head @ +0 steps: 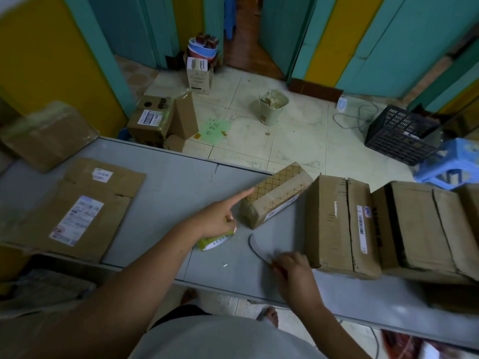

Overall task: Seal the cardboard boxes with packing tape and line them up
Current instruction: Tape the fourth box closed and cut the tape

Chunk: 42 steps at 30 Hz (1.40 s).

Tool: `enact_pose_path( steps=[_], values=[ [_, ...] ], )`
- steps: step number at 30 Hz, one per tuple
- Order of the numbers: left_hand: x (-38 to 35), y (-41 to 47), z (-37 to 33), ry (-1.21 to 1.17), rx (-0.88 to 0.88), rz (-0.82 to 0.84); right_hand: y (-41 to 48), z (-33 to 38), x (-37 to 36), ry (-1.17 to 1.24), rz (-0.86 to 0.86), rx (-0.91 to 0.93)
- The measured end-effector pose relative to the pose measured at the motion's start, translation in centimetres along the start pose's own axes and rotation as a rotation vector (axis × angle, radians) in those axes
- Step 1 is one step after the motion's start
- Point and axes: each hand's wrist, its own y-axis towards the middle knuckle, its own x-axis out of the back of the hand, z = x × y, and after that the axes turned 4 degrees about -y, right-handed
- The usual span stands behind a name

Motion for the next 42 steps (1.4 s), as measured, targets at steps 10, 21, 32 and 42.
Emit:
enact_pose_path(
  steps=[10, 21, 32, 42],
  values=[
    [0.3, -0.2, -0.4, -0.029, 0.027, 0.014, 11.5, 8.7, 5.4, 0.006, -0.34, 0.203],
    [0.1, -0.2, -0.4, -0.056, 0.006, 0.01, 12.9, 6.9, 1.8, -0.113, -0.493, 0.217],
    [0.3, -0.5, -0.8, -0.054, 0.027, 0.018, 12.6, 7.0, 3.8, 0.015, -0.42, 0.357],
    [-1.4, -1.9, -1.9, -0.034, -0.016, 0.085, 12.0, 2.4, 8.2, 0.101, -0.237, 0.569]
  ],
)
